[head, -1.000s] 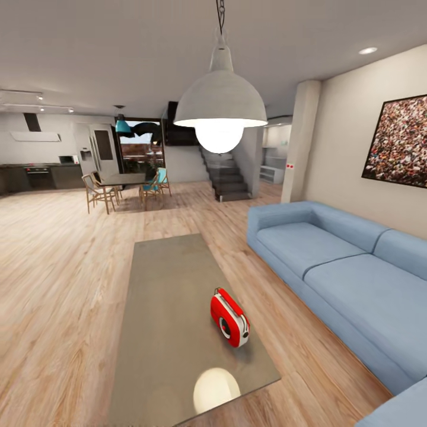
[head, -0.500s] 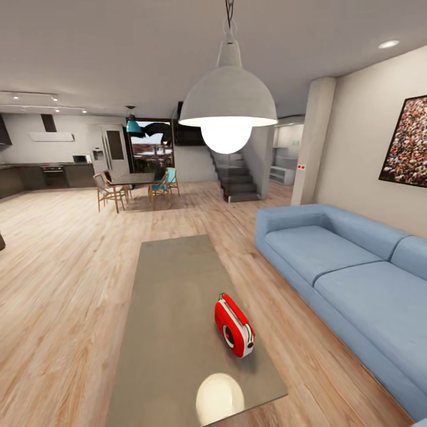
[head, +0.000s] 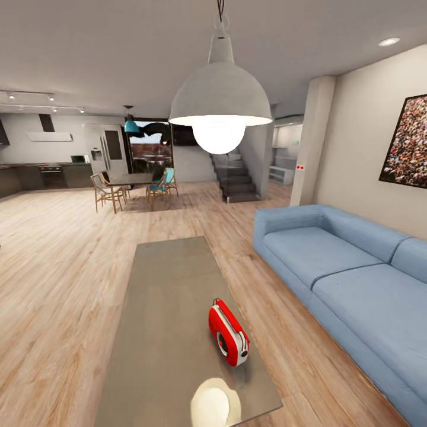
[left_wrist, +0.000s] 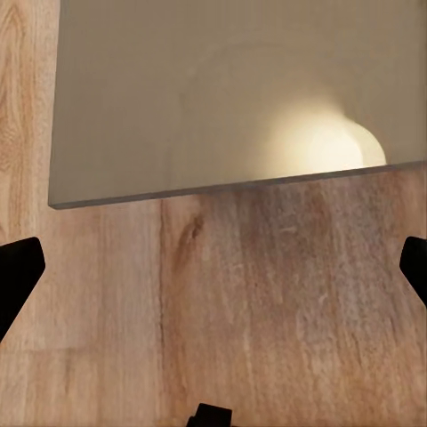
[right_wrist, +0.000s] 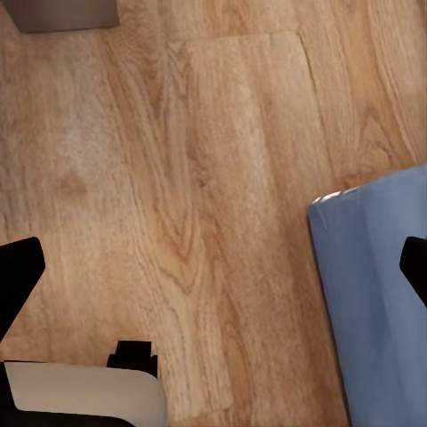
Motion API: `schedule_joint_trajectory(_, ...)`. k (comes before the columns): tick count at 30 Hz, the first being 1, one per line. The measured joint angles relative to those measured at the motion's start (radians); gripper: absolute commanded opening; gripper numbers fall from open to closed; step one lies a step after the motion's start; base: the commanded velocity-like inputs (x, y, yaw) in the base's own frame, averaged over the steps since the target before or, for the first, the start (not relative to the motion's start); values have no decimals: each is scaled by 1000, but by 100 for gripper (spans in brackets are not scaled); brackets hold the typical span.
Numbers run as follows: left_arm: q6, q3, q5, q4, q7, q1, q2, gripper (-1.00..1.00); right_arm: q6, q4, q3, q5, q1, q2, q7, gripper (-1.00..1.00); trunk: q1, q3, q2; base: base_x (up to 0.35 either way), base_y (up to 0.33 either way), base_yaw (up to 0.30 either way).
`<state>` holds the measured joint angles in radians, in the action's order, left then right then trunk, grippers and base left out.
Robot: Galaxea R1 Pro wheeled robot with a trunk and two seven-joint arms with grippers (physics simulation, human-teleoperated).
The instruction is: Turn on the radio receiver that's on the table in the living room.
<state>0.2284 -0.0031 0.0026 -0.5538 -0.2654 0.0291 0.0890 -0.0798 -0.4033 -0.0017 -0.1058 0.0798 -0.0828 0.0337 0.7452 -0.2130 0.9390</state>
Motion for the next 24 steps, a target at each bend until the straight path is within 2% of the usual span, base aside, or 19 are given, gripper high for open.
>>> schedule_joint_trajectory(6, 0, 0, 0, 0, 0, 0, 0, 100, 0, 0, 0, 0, 0, 0, 0, 100, 0, 0, 0, 1, -2, 37)
schedule_joint_trajectory(20, 1, 0, 0, 0, 1, 0, 0, 100, 0, 0, -1, 1, 0, 0, 0, 100, 0, 0, 0, 0, 0, 275)
schedule_joint_trajectory(24, 1, 0, 0, 0, 2, 0, 0, 100, 0, 0, -1, 2, 0, 0, 0, 100, 0, 0, 0, 0, 0, 137)
